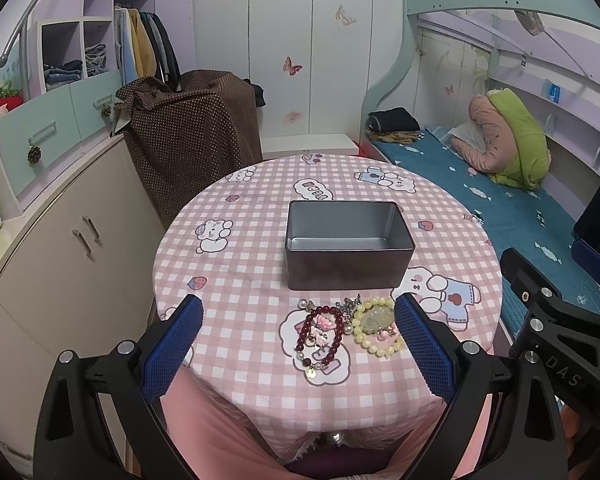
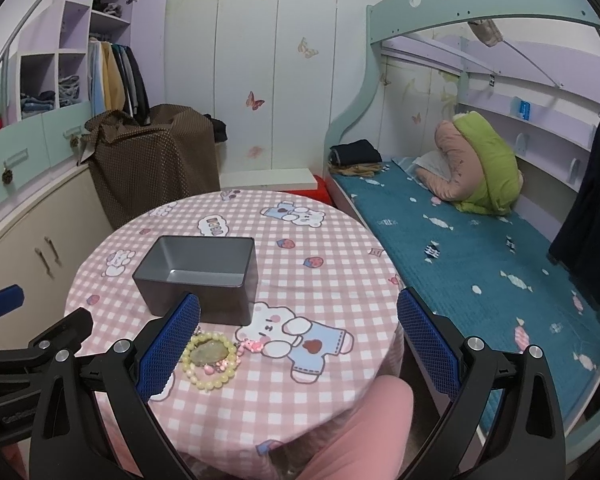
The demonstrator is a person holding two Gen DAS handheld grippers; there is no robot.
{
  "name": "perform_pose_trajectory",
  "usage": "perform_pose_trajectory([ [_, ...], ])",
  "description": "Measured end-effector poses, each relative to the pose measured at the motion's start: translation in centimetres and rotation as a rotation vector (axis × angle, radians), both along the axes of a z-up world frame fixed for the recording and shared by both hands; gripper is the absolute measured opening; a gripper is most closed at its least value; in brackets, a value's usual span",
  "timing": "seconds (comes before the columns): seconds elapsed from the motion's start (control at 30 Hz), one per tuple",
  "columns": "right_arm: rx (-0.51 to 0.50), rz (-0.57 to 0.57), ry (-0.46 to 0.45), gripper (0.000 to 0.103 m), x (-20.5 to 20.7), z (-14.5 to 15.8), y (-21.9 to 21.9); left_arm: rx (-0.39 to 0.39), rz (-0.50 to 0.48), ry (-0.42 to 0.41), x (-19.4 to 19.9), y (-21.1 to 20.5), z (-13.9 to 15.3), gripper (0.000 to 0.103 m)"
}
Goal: Organize jewelry
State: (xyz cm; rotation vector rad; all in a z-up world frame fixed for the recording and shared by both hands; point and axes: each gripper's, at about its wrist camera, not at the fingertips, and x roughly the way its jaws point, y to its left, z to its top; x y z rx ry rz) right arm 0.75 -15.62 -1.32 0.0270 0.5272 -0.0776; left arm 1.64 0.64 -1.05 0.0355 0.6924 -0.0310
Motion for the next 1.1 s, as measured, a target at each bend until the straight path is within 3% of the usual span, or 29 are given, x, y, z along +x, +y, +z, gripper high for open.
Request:
perform_pose_trajectory([
  [1.1,0.006,-0.001,0.023,0.096,0.55,-0.47,0.22,-0.009,-0.003,0.017,0.46,-0.04,-0.16,0.093],
])
